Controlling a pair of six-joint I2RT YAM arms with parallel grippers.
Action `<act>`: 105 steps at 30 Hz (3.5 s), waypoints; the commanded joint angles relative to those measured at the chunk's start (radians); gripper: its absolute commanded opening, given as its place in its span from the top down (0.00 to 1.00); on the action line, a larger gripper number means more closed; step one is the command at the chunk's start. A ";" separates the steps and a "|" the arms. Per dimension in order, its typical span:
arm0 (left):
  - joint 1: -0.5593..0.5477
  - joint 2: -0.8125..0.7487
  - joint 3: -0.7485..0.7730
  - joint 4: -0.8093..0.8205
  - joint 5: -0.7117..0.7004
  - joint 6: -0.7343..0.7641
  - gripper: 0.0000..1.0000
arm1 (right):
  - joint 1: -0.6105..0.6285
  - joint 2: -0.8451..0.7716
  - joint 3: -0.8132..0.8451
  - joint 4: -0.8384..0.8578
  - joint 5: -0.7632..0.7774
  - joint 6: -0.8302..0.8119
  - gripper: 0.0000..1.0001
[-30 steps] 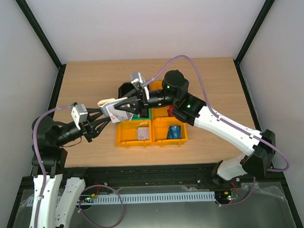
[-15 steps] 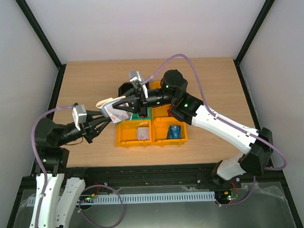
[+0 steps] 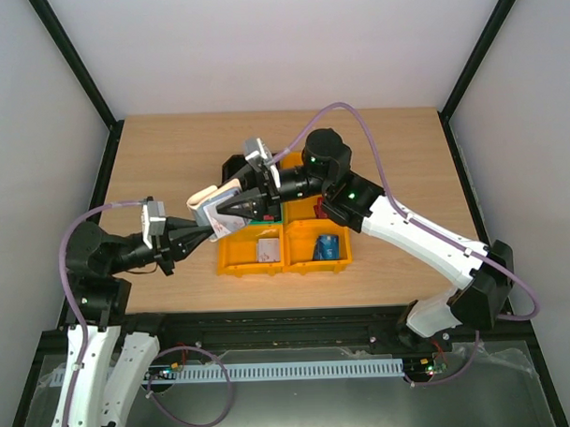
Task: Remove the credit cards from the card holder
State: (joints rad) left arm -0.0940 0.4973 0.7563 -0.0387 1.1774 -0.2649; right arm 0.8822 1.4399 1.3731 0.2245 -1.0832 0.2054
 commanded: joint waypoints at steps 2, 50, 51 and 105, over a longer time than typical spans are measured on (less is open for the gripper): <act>-0.007 -0.005 0.054 -0.015 0.063 0.066 0.98 | -0.027 -0.037 -0.005 -0.174 -0.041 -0.136 0.59; 0.048 -0.091 -0.121 -0.054 -0.372 -0.067 0.34 | -0.042 -0.013 -0.032 -0.212 0.601 0.086 0.98; 0.048 -0.090 -0.128 -0.037 -0.365 -0.087 0.33 | -0.042 -0.014 -0.034 -0.213 0.600 0.087 0.98; -0.024 0.019 -0.136 0.367 -0.103 -0.510 0.62 | 0.082 0.137 0.035 0.103 0.468 0.223 0.98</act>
State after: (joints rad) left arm -0.0780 0.5201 0.6102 0.2214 0.8482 -0.7002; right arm 0.9123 1.5139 1.3632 0.1833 -0.6621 0.3927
